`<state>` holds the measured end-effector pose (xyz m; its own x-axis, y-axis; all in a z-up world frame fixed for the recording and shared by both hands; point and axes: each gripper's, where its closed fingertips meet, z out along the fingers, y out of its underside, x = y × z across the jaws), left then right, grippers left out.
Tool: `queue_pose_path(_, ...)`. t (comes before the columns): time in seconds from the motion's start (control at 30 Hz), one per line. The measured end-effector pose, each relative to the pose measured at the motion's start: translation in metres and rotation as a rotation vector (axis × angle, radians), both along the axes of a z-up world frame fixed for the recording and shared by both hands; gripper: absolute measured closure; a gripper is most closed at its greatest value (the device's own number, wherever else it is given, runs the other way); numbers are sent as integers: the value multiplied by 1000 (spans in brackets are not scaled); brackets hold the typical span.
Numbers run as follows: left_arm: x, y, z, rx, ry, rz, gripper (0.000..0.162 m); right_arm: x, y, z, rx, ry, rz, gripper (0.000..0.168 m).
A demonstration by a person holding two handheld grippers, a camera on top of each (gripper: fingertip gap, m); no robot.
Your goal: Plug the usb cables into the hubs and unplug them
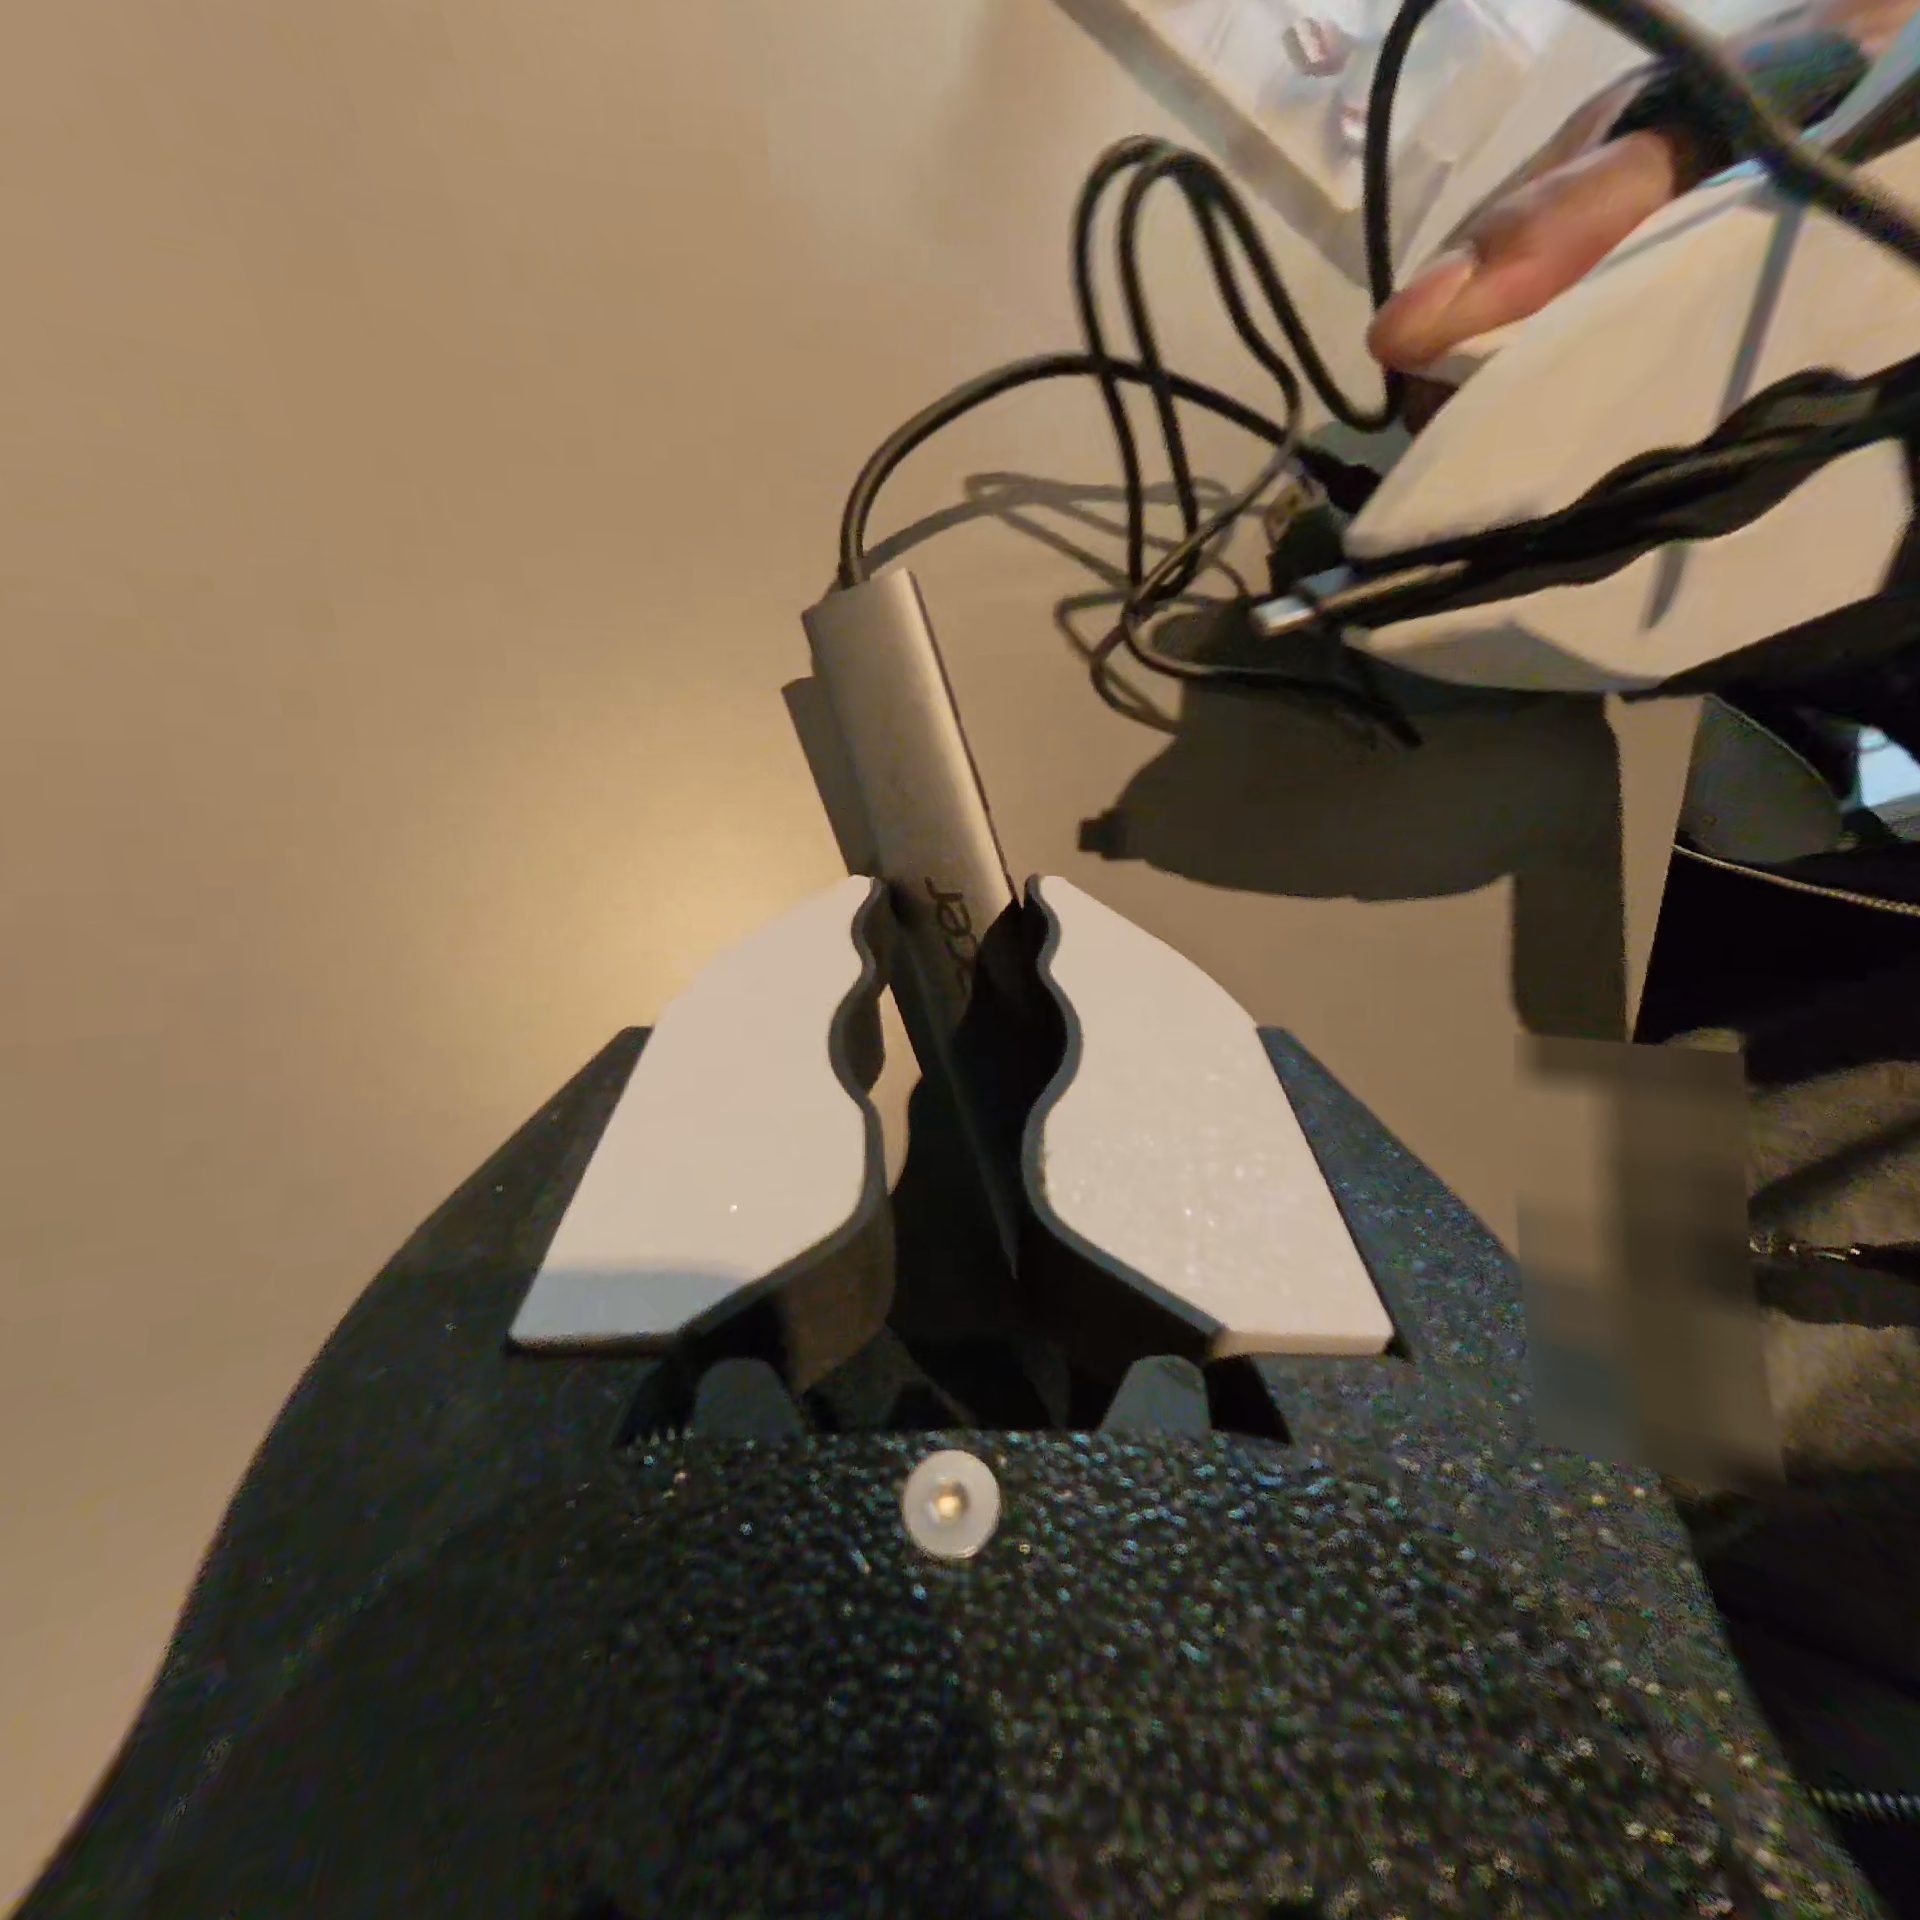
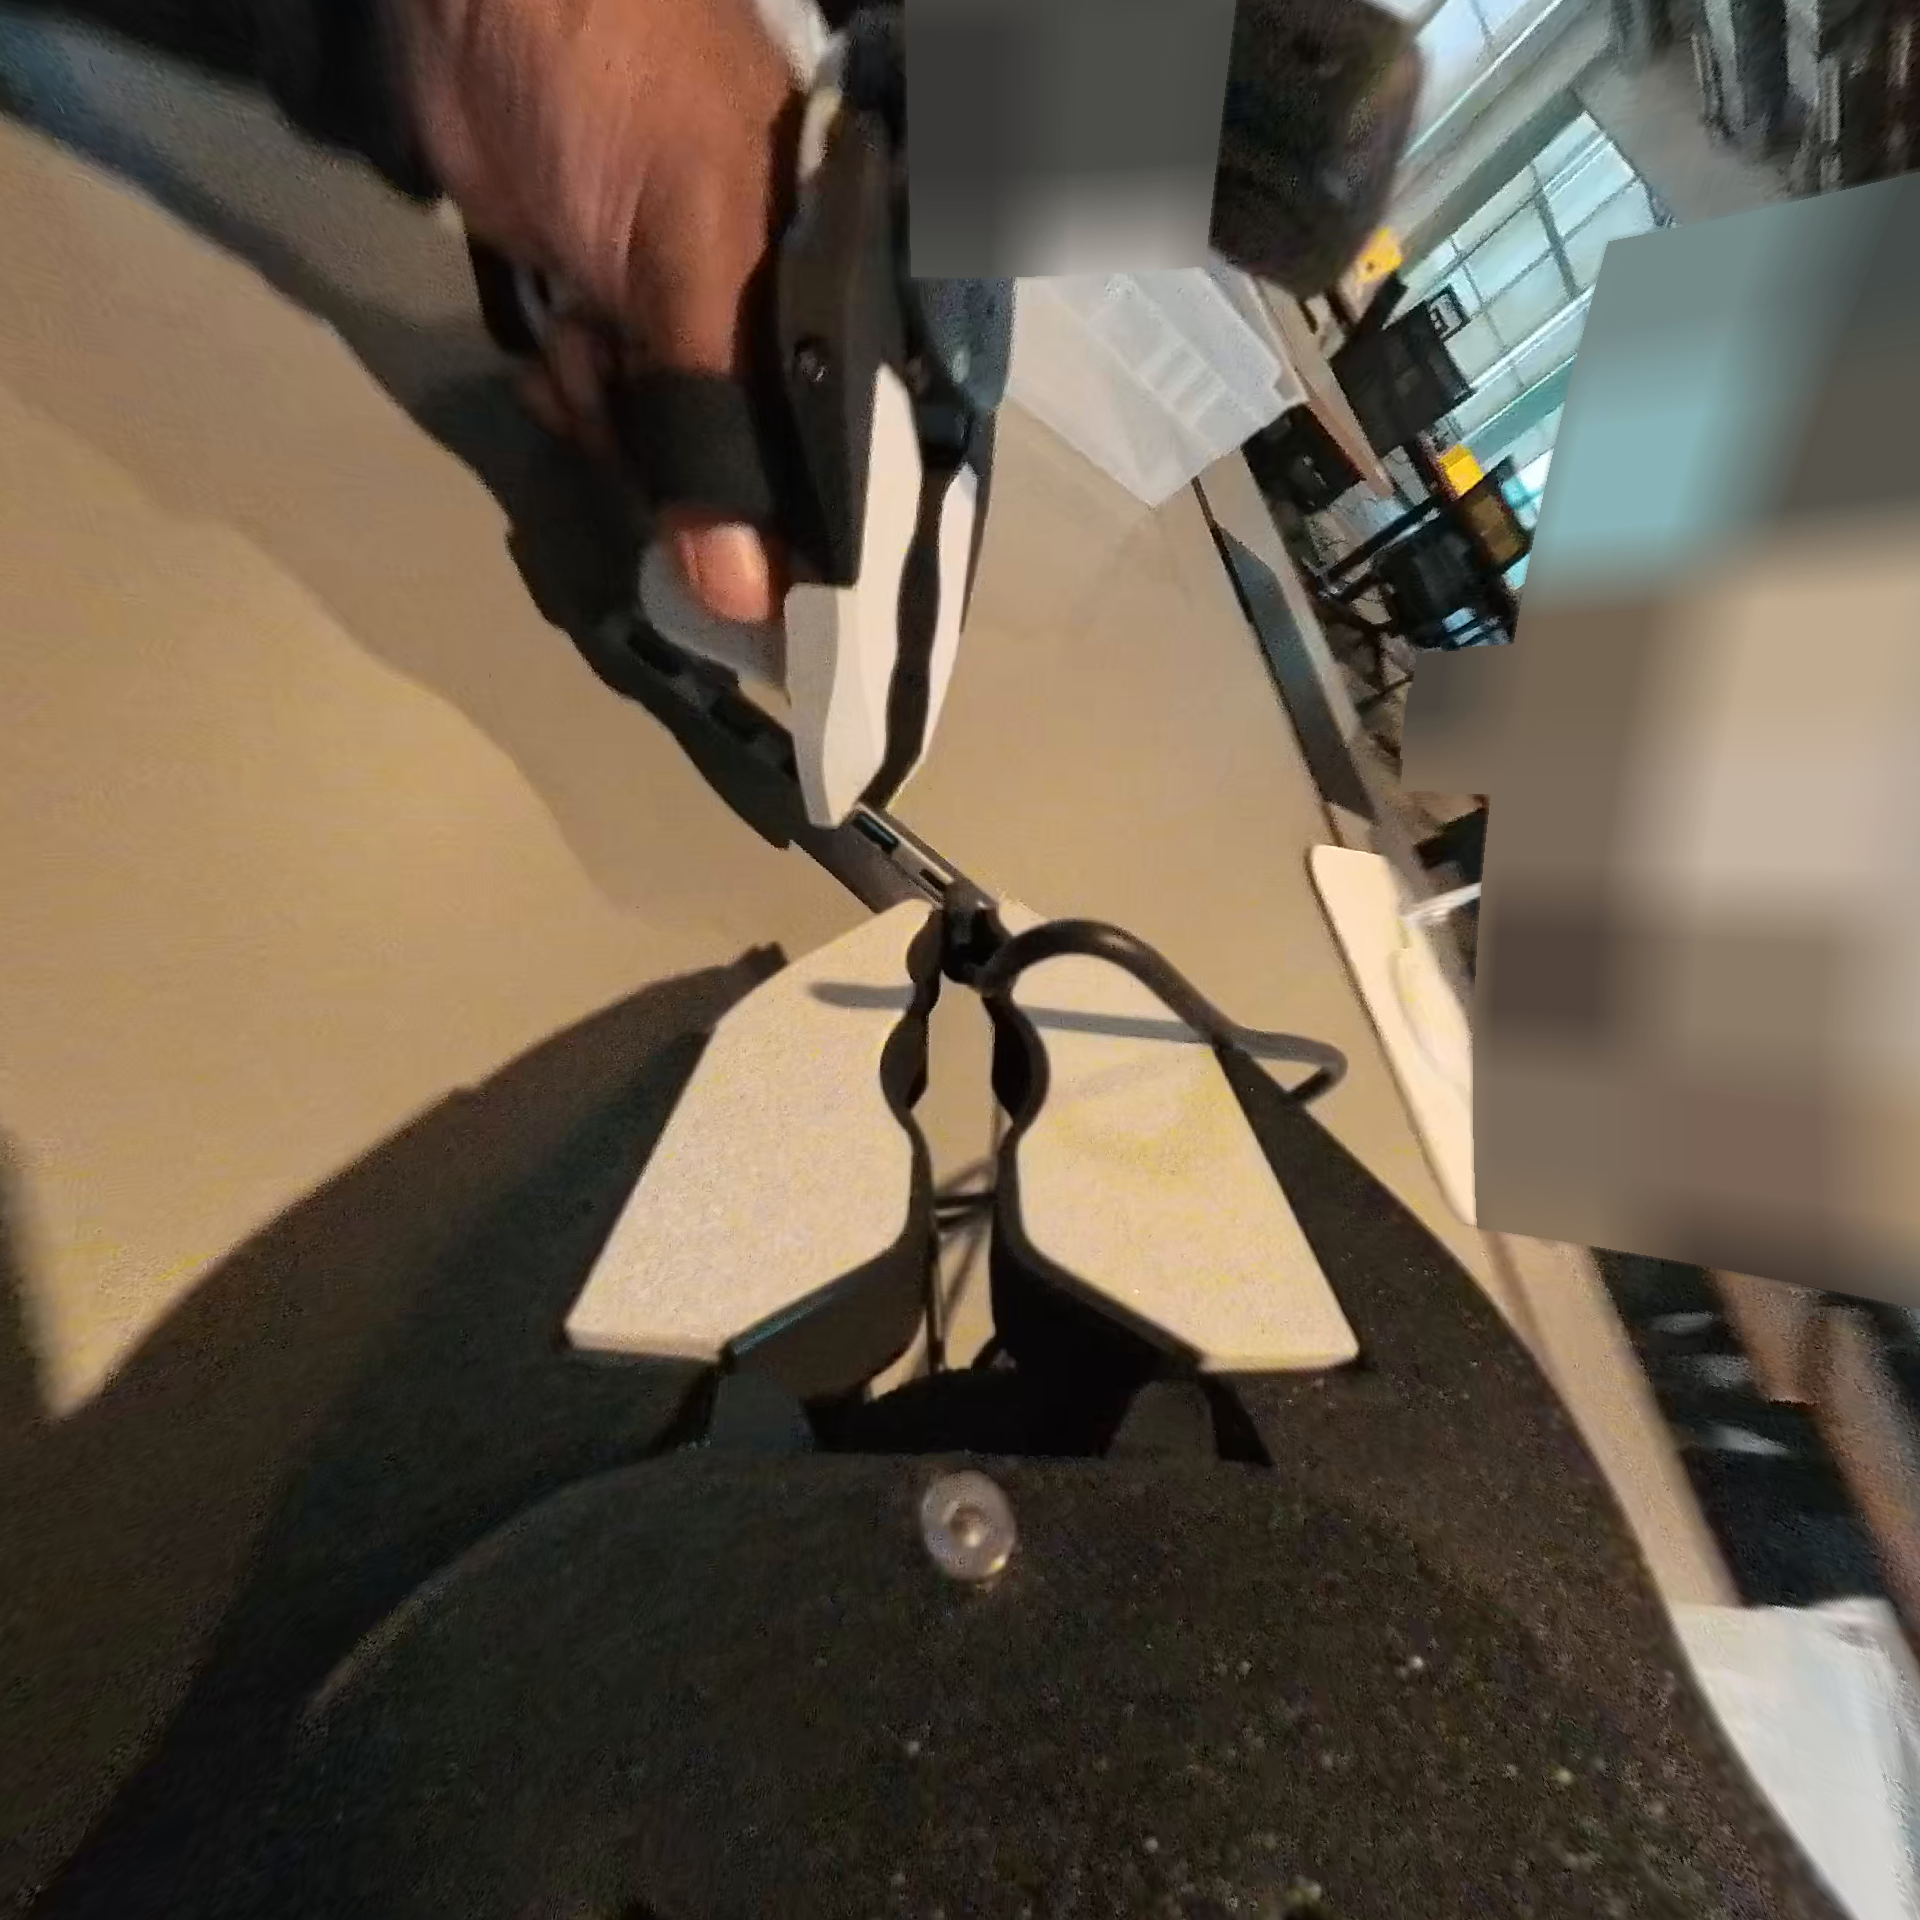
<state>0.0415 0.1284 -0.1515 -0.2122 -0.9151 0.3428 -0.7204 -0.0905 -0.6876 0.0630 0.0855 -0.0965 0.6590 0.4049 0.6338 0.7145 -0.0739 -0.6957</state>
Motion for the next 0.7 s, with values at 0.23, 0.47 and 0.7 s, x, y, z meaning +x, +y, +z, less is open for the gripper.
queue_pose_path(0.23,6,-11,0,-9,6,-91,139,7,10,-25,16,-343,38,162)
queue_pose_path(0.47,12,-11,0,-25,-1,-207,139,12,15,-32,18,-337,35,162)
queue_pose_path(0.7,13,-11,0,-26,7,-261,139,13,16,-35,27,-406,32,162)
